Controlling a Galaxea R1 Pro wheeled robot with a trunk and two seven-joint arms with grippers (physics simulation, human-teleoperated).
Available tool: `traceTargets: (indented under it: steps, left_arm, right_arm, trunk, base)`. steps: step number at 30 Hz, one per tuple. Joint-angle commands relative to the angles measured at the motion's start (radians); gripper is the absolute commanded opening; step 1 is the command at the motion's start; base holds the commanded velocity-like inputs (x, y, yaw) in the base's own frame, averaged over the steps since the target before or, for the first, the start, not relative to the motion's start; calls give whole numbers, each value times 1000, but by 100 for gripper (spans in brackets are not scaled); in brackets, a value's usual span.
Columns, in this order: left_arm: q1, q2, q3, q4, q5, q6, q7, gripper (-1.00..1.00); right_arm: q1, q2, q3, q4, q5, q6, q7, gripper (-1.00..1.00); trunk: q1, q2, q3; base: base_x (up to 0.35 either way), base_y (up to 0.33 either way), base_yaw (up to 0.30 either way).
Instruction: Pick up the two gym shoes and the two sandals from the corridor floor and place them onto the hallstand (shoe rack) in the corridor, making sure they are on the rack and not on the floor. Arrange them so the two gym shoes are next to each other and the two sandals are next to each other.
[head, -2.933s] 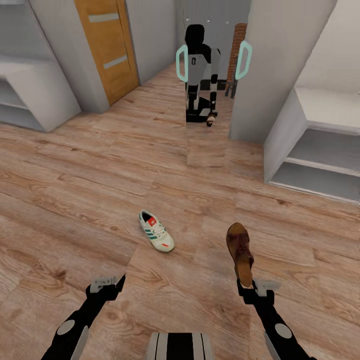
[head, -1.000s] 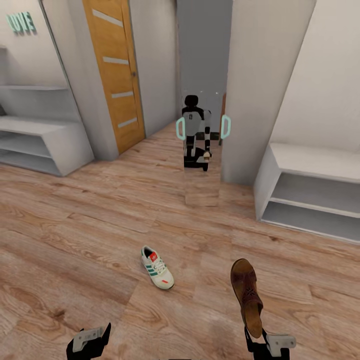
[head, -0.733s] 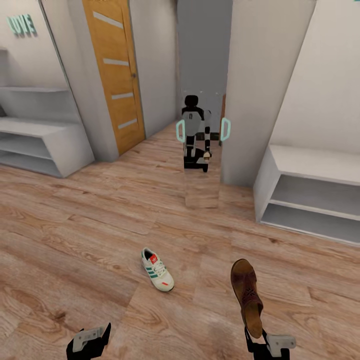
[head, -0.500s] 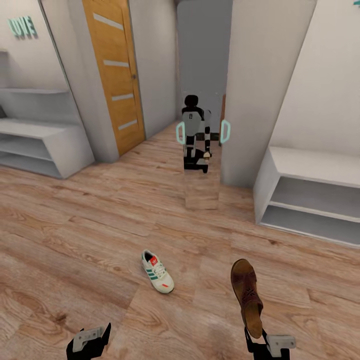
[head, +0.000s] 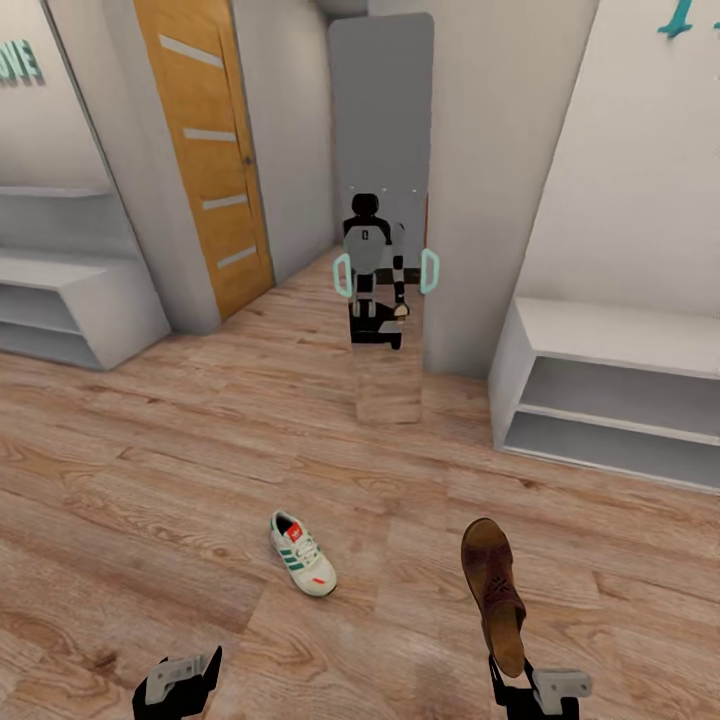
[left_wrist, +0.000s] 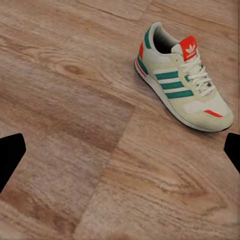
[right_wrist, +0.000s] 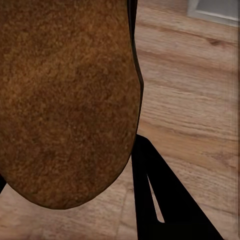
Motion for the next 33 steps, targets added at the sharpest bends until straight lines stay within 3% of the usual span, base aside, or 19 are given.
traceTargets:
  steps: [1, 21, 33]
  left_arm:
    - [-1, 0, 4, 0, 5, -1, -9, 100]
    - [-1, -2, 2, 0, 0, -1, -10, 100]
    - [-1, -2, 2, 0, -2, -1, -10, 100]
  right_arm:
    - [-1, 0, 0, 0, -3, -2, 0, -100]
    - [-1, 1, 0, -1, -3, -2, 0, -100]
    - [-1, 1, 0, -1, -3, -2, 0, -100]
  trunk:
    - [0, 0, -1]
    - [0, 0, 0]
    - [0, 0, 0]
  base:
    - [0, 0, -41]
    - [39, 0, 2]
    - [103, 0, 228]
